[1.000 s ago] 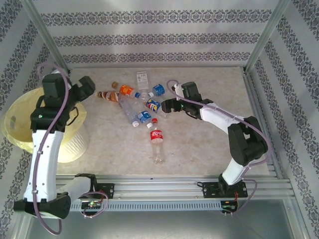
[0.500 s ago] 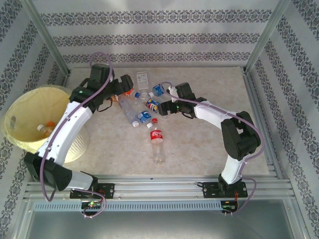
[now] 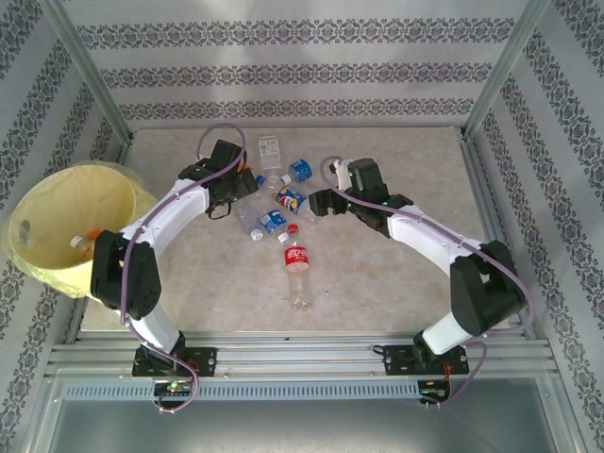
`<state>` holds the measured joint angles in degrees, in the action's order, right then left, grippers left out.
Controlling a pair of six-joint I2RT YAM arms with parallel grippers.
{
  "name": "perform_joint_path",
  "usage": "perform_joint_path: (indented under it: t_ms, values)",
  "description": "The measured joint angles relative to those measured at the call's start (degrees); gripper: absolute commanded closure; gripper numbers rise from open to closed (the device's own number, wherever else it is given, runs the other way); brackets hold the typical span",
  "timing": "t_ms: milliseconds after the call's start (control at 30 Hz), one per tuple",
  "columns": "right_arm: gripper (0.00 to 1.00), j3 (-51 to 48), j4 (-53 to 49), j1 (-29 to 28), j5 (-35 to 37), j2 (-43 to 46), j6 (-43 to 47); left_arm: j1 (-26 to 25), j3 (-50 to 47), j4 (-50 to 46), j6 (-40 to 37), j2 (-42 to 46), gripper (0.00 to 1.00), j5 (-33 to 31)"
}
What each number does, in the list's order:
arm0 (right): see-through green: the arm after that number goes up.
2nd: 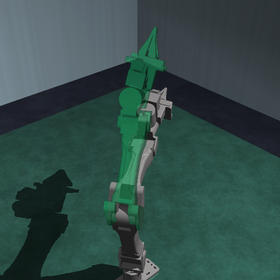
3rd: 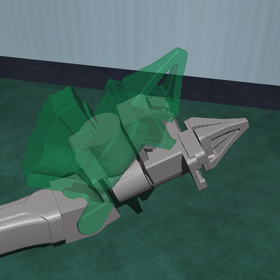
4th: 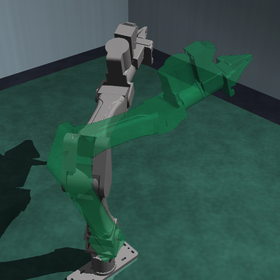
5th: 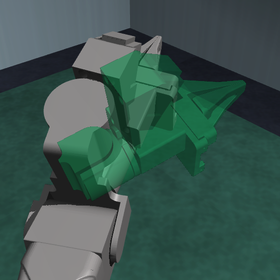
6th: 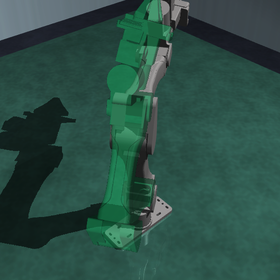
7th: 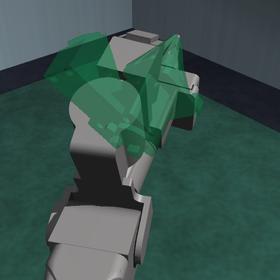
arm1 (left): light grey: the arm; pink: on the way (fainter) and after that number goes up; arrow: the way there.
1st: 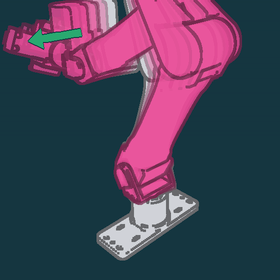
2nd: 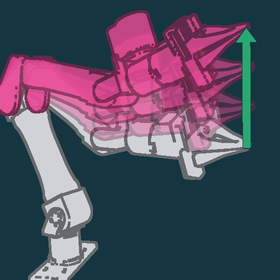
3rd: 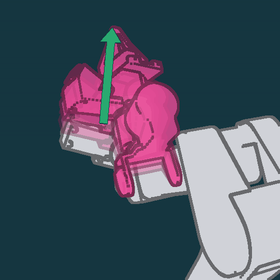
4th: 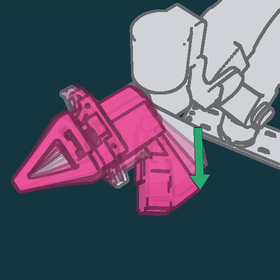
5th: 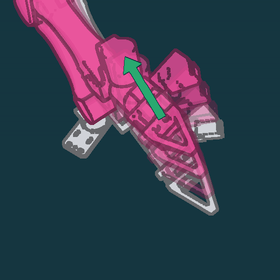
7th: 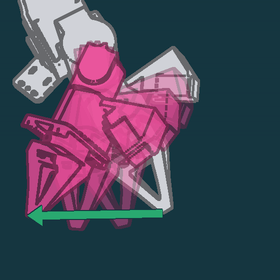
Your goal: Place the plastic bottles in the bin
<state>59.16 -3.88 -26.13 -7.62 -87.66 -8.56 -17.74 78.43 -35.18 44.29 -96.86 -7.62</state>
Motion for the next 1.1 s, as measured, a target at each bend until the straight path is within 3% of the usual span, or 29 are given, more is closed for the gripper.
perform_joint_path:
  t_ms: [433, 567, 767, 1100]
  values:
    - [0.02, -5.6, 2.0, 0.0, 2.7, 9.2, 0.2, 4.9, -1.6, 5.9, 0.4, -8.3, 0.08, 3.1]
    - [0.02, -6.8, 2.4, 0.0, 3.6, 10.9, 0.4, 5.4, 0.1, 6.4, 0.8, -12.3, 0.17, 3.9]
    - [0.02, -8.8, 2.4, 0.0, 5.2, 15.8, 1.1, 6.5, 2.4, 8.5, 1.2, -17.8, 0.2, 5.0]
    - [0.02, -10.8, 2.4, 0.0, 6.6, 19.6, 1.5, 7.0, 2.7, 10.7, 2.4, -19.8, 0.35, 5.7]
